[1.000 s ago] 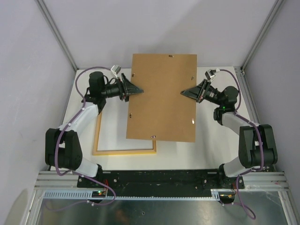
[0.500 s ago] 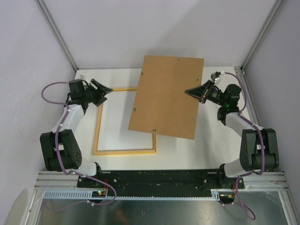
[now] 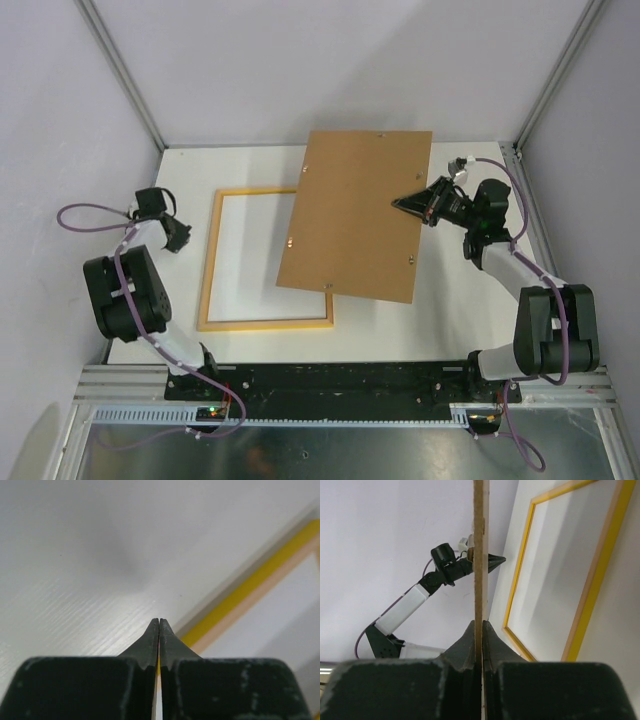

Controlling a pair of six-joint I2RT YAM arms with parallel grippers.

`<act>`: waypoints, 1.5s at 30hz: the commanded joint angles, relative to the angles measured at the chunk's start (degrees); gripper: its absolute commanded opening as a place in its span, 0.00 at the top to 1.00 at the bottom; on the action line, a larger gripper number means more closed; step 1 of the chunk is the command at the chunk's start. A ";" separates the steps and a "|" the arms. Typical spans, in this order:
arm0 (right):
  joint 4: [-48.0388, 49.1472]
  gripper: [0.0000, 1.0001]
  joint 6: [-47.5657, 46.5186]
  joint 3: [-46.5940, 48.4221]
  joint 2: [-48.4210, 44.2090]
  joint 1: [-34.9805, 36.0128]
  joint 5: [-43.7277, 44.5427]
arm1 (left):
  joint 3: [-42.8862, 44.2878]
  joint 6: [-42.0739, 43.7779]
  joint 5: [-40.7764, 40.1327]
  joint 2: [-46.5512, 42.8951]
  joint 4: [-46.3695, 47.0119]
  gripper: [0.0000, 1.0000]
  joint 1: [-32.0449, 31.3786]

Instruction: Put the photo into the frame

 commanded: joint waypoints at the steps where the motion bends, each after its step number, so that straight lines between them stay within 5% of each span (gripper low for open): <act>1: 0.00 1.00 -2.06 0.99 -2.98 0.83 0.42 | 0.42 -0.83 -2.36 3.43 -1.00 1.00 0.37; 12: -1.39 1.00 -3.93 0.99 -2.65 1.58 0.86 | -1.89 -4.56 4.17 7.19 -0.78 1.00 -0.62; 34: -5.23 1.00 -10.34 0.99 4.11 7.22 3.79 | -9.78 -12.58 12.21 0.70 4.88 1.00 -19.89; 45: -6.96 1.00 -14.37 0.99 8.80 11.12 5.56 | -7.47 -10.13 15.61 2.37 7.08 1.00 -24.68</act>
